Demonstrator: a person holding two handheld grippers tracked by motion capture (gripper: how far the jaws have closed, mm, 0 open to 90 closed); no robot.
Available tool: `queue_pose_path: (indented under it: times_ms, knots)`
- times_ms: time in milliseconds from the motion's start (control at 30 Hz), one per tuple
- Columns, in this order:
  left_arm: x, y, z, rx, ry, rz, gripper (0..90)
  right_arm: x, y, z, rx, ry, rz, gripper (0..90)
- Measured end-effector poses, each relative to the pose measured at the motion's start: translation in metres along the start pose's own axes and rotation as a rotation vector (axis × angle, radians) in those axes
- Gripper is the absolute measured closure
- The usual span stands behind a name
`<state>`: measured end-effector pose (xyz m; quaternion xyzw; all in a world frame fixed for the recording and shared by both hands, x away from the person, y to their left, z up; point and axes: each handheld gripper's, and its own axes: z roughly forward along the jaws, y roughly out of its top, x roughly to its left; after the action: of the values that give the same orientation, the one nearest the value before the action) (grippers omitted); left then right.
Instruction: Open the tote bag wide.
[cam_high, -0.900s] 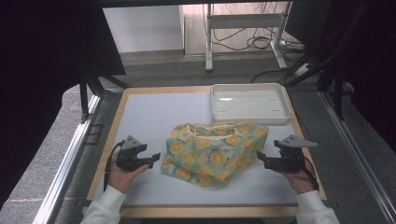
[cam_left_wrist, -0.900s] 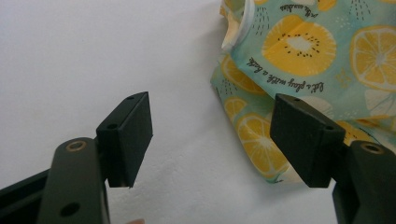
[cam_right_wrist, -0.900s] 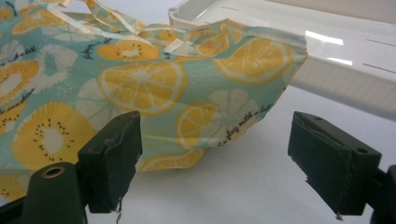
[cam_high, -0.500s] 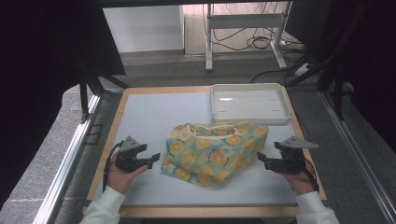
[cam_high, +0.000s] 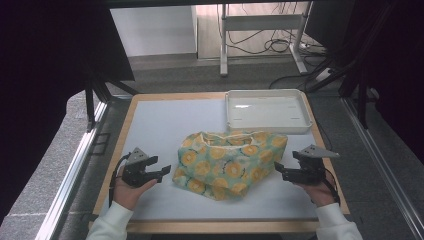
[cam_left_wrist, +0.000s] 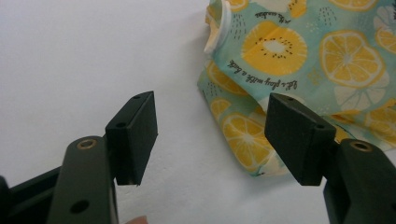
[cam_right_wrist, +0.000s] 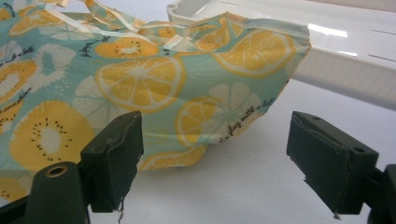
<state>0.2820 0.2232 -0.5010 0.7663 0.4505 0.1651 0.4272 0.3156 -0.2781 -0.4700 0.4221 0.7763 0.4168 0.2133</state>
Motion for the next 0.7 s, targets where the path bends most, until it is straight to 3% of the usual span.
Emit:
queue_pose_path:
  times_ms: [500, 700]
  knots:
    - [-0.004, 0.005, -0.007, -0.012, -0.01, 0.009, 37.7, -0.002, -0.003, 0.002, 0.009, -0.009, 0.007, 19.1]
    - [-0.007, 0.019, -0.007, -0.024, -0.029, 0.026, 38.9, -0.002, -0.003, 0.0, 0.005, -0.012, 0.015, 19.2]
